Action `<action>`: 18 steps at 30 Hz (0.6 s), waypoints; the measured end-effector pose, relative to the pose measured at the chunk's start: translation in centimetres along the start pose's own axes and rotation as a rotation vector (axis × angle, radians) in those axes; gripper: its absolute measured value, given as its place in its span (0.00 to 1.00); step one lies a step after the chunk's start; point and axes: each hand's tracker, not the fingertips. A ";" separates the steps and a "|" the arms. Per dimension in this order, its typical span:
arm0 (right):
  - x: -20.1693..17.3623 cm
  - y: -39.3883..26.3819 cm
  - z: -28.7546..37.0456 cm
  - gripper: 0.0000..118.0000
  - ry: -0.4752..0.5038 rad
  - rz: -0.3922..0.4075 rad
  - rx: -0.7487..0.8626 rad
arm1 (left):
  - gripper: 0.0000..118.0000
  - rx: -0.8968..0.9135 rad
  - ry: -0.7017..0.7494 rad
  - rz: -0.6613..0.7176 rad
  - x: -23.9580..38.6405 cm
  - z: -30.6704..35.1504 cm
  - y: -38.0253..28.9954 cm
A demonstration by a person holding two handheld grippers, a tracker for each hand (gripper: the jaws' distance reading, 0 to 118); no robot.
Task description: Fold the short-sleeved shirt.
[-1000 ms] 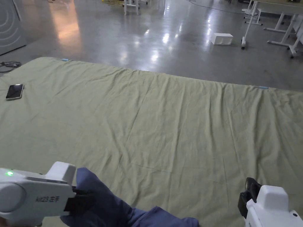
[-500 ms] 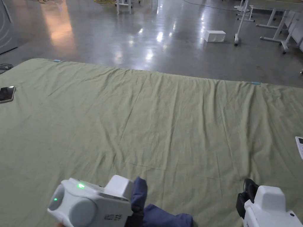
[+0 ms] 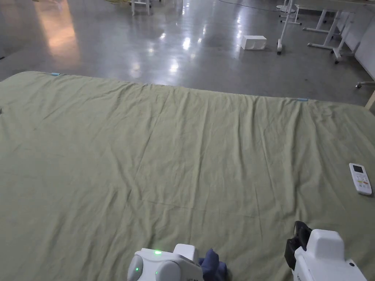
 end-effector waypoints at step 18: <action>0.3 0.0 0.2 0.00 -0.005 -0.007 -0.003 | 0.23 0.037 -0.187 0.066 -0.4 1.0 -2.0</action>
